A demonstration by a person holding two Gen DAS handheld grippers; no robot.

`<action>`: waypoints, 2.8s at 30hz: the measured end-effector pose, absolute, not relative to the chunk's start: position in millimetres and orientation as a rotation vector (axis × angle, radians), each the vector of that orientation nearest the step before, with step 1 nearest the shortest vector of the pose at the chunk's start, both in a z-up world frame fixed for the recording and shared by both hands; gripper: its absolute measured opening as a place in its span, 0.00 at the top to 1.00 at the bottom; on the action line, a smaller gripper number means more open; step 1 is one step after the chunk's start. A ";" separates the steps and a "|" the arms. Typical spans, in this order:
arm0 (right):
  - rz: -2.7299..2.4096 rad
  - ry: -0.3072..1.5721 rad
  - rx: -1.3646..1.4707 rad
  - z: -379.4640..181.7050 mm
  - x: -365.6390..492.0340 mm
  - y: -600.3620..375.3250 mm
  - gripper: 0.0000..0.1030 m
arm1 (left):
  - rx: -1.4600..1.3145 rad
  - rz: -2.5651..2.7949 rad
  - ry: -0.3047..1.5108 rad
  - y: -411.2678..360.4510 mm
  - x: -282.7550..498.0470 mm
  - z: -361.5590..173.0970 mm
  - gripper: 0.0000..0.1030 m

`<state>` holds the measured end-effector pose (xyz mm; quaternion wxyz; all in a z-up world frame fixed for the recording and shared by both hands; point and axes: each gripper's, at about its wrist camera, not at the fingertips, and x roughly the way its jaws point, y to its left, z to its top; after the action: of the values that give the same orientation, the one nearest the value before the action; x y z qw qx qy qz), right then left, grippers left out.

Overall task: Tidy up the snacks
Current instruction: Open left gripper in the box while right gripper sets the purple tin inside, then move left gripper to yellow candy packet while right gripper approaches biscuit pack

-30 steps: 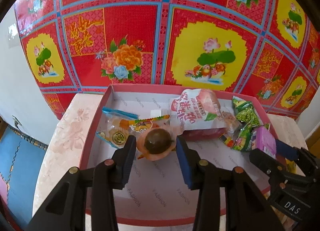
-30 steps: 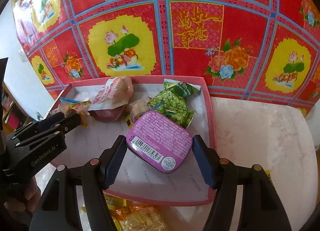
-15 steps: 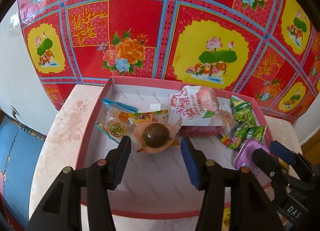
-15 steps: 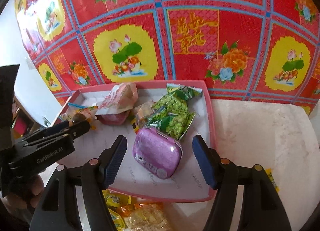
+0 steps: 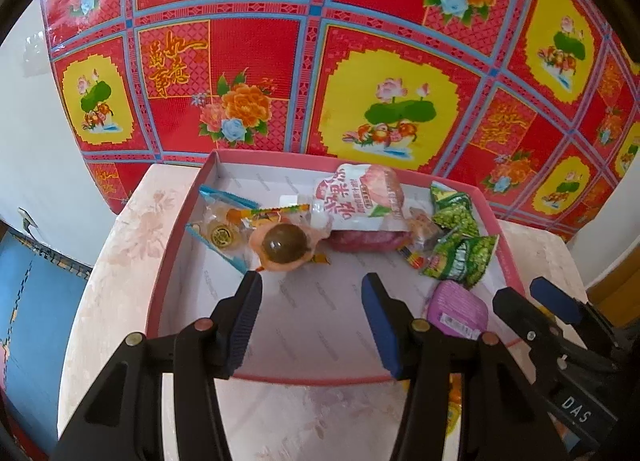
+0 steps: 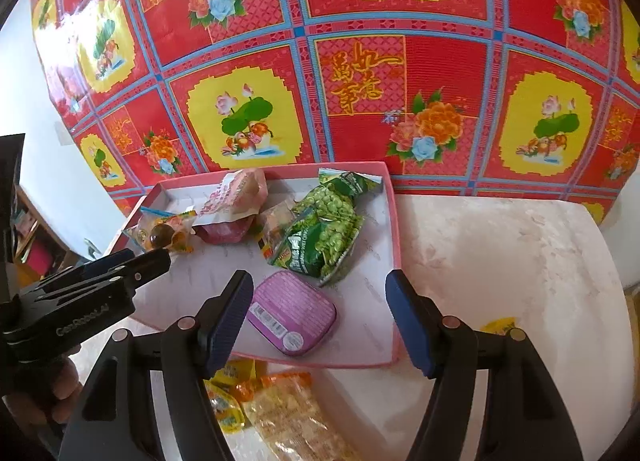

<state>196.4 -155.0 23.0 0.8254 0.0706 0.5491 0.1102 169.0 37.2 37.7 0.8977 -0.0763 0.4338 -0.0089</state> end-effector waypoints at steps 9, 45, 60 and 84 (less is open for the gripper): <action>0.218 1.152 0.158 31.6 185.2 -163.8 0.32 | -0.140 -0.037 0.901 25.8 155.1 43.4 0.47; 0.119 1.157 0.221 37.6 139.5 -219.4 0.32 | -0.092 -0.068 0.946 -6.3 116.2 42.9 0.47; 0.064 1.191 0.249 23.6 133.0 -243.1 0.32 | -0.089 -0.094 1.001 -15.7 111.7 23.6 0.47; 0.058 1.208 0.265 20.3 127.7 -250.4 0.32 | -0.022 -0.140 1.001 -33.2 109.0 5.2 0.67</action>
<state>127.7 -250.4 20.3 0.8143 0.1242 0.5664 0.0270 109.0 -33.2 5.2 0.8749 -0.0105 0.4796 -0.0668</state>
